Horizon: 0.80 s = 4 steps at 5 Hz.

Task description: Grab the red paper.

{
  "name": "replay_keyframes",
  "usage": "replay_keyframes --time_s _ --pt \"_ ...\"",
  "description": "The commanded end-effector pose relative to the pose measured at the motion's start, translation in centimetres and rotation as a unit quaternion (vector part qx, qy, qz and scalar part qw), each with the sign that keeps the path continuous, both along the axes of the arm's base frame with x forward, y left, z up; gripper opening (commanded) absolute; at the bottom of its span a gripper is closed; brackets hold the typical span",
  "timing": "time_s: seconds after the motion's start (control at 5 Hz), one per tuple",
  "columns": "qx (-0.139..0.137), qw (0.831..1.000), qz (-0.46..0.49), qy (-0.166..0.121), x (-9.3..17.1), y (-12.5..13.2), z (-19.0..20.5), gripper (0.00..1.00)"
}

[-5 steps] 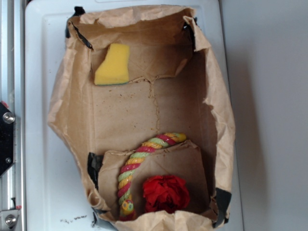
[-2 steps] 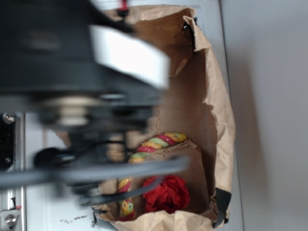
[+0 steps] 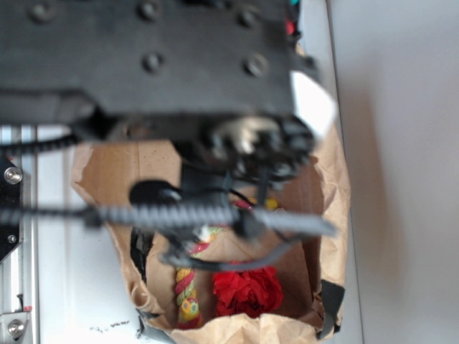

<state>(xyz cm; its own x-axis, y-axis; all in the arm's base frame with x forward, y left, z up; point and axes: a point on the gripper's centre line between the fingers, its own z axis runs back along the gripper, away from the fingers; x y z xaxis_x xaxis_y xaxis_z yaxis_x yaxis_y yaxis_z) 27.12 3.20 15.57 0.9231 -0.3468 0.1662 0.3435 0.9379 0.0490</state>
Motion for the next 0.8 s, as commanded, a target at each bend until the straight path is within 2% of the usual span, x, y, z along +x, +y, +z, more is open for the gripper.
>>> replay_keyframes --time_s 0.0,0.2,0.6 --pt "0.026 0.993 -0.110 -0.046 1.9 -0.3 -3.2 1.00" --pt "-0.001 0.989 -0.145 -0.034 3.0 -2.9 -4.6 1.00" --pt "-0.068 0.976 -0.207 -0.023 3.0 -8.9 -4.6 1.00"
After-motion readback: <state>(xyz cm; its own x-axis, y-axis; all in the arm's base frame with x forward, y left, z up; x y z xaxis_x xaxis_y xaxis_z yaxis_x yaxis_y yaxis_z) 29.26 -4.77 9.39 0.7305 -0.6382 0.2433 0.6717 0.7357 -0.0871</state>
